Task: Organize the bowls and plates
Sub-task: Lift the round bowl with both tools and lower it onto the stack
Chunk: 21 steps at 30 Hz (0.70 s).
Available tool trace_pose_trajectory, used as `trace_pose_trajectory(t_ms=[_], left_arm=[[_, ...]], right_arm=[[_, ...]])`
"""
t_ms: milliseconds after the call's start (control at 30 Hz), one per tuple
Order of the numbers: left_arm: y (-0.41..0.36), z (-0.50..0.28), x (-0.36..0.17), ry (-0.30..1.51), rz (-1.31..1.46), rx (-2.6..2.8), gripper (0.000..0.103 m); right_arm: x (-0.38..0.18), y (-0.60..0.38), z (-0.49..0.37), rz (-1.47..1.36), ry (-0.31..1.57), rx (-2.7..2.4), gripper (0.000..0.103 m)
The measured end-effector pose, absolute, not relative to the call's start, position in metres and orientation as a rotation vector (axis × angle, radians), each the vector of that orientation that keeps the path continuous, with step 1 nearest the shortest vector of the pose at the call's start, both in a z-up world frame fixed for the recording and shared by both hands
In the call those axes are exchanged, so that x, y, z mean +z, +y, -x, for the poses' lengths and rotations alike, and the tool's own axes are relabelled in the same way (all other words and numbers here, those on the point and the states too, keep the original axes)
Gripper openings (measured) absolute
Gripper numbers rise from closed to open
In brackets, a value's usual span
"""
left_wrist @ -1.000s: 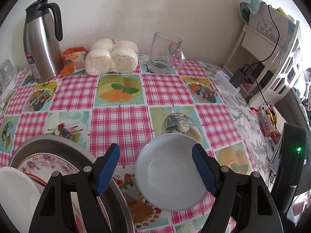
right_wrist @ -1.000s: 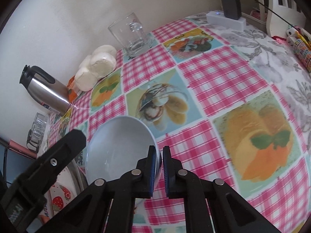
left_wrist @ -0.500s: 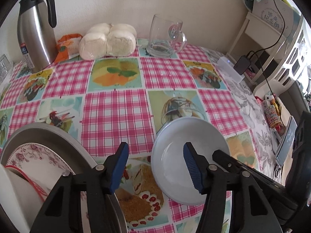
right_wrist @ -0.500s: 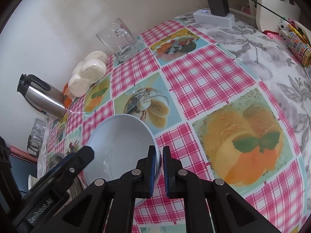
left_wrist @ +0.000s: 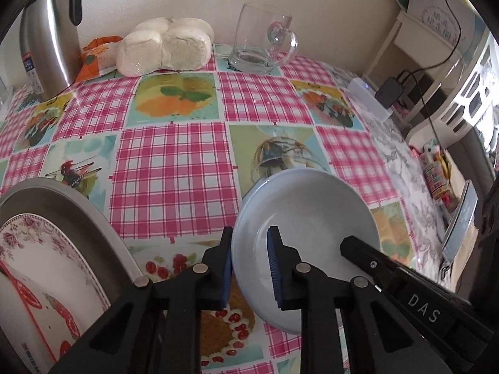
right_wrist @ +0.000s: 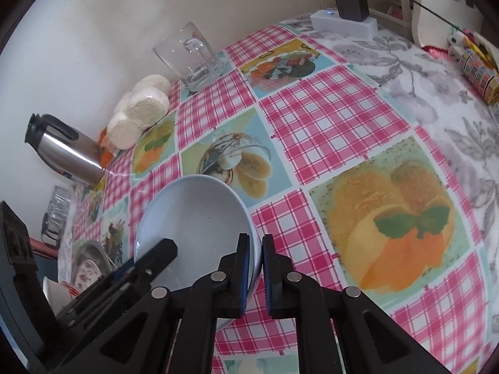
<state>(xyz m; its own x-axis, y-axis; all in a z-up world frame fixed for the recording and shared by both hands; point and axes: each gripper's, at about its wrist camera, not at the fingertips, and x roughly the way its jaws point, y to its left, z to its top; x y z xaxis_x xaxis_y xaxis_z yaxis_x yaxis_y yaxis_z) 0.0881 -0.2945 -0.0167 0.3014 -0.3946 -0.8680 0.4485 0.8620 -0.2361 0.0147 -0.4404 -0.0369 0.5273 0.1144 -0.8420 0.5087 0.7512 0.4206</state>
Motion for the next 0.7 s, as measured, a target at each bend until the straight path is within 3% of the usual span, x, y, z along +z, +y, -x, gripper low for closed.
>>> trace_pose_trajectory(t_ms=[333, 700], left_arm=[[-0.268, -0.078, 0.049, 1.018, -0.014, -0.584, 0.021], [-0.183, -0.071, 0.091, 0.989, 0.094, -0.521, 0.021]], right_arm=[[0.025, -0.425, -0.008, -0.648, 0.900, -0.239, 0.009], [0.077, -0.362, -0.010, -0.601, 0.866, -0.150, 0.009]])
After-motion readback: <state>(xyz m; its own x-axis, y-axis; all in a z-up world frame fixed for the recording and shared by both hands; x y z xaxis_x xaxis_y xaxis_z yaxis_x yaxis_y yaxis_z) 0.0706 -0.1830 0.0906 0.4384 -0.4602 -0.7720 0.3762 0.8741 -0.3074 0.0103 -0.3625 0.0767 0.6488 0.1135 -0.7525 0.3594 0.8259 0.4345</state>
